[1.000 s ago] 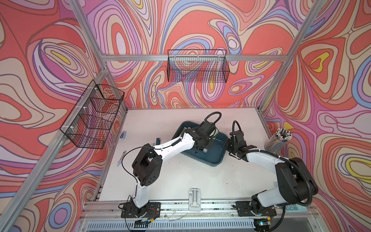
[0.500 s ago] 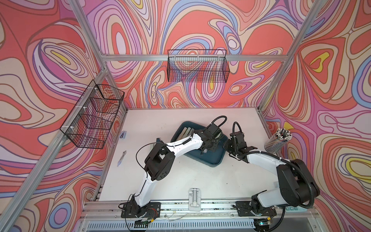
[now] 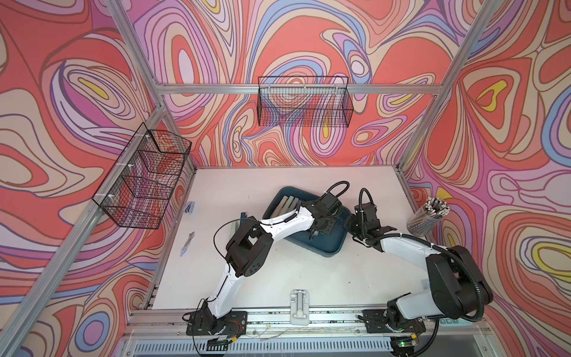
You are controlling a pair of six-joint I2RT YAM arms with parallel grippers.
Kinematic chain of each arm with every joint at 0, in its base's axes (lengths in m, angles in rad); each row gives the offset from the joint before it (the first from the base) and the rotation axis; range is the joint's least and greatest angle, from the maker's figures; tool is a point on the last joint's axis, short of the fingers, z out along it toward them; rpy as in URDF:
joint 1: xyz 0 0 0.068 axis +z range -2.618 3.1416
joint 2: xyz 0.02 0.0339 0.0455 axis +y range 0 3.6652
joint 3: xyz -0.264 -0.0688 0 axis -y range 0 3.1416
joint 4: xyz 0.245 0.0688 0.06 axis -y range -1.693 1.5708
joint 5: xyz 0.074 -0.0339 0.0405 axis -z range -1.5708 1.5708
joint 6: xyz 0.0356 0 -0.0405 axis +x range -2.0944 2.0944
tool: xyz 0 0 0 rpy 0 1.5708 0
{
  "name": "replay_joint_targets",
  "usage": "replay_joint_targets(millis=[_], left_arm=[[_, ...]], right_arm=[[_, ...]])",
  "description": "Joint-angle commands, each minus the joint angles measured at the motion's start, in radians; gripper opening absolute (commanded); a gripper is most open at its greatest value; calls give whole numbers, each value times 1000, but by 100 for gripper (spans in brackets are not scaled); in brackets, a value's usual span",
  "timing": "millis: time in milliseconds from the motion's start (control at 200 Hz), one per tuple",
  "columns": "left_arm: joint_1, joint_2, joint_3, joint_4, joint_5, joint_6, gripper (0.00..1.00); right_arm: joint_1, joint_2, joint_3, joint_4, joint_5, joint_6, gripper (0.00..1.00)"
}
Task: Put the pruning pliers into the storage box
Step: Place the pruning pliers in the storage box.
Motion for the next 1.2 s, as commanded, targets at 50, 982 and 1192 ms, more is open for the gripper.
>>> replay_joint_targets(millis=[50,982,1192], left_arm=[[-4,26,25,-31,-27,-15,19],[-8,55,15,-6,-17,-37,26],[-8,55,22,-5,-13,-36,31]], right_arm=[[3,-27,-9,70,-16,36,13],[2,-32,-31,83,-27,42,16],[0,-37,-34,82,-29,40,17]])
